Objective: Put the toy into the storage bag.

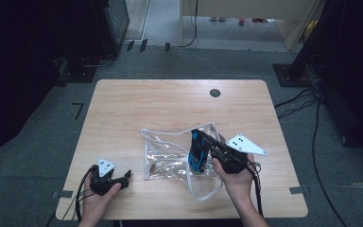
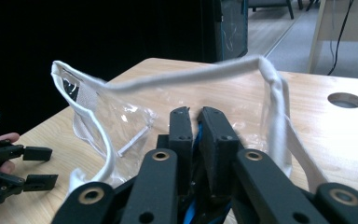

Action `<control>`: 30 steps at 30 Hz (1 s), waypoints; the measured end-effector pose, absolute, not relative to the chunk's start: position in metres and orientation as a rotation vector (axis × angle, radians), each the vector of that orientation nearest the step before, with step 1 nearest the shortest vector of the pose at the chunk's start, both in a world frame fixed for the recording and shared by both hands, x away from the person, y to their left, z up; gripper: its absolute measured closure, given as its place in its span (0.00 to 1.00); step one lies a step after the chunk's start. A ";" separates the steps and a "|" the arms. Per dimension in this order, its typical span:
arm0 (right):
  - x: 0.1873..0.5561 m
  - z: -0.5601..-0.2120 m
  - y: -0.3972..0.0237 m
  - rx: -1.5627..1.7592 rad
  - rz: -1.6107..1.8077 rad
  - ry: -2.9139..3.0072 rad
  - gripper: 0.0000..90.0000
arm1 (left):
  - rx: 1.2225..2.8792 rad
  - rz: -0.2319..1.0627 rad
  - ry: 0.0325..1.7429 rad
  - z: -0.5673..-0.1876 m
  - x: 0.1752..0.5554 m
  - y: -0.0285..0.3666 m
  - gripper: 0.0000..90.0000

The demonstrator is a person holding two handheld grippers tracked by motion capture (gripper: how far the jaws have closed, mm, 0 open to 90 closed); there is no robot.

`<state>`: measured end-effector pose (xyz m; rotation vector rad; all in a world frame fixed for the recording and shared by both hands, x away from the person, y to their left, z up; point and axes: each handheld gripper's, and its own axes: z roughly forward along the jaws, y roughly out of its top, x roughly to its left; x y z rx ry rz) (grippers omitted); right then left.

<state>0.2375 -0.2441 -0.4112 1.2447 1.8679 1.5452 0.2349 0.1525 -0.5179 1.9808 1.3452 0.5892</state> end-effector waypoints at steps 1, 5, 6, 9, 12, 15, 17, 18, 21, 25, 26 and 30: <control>0.237 -0.411 -0.245 1.247 1.540 1.869 0.91 | 1.981 0.589 1.345 -0.518 0.235 0.152 0.23; 0.234 -0.415 -0.247 1.241 1.518 1.879 0.93 | 1.983 0.589 1.344 -0.518 0.235 0.153 0.23; 0.233 -0.416 -0.248 1.243 1.513 1.879 0.95 | 1.982 0.590 1.344 -0.518 0.235 0.153 0.23; 0.230 -0.416 -0.251 1.241 1.521 1.894 1.00 | 1.984 0.589 1.344 -0.518 0.235 0.153 0.23; 0.227 -0.416 -0.254 1.237 1.523 1.902 1.00 | 1.982 0.590 1.344 -0.518 0.235 0.152 0.23; 0.222 -0.415 -0.256 1.224 1.525 1.908 1.00 | 1.982 0.590 1.344 -0.518 0.235 0.153 0.23; 0.219 -0.413 -0.258 1.217 1.536 1.902 1.00 | 1.982 0.590 1.344 -0.518 0.235 0.152 0.23; 0.217 -0.412 -0.259 1.211 1.540 1.896 1.00 | 1.982 0.590 1.344 -0.518 0.235 0.152 0.23; 0.213 -0.408 -0.265 1.203 1.552 1.885 1.00 | 1.981 0.591 1.344 -0.518 0.235 0.152 0.23; 0.209 -0.404 -0.276 1.197 1.551 1.863 1.00 | 1.980 0.592 1.344 -0.518 0.235 0.152 0.23; 0.208 -0.404 -0.280 1.203 1.547 1.857 1.00 | 1.977 0.592 1.345 -0.518 0.235 0.152 0.23; 0.206 -0.406 -0.296 1.237 1.540 1.828 1.00 | 1.974 0.594 1.346 -0.518 0.234 0.152 0.23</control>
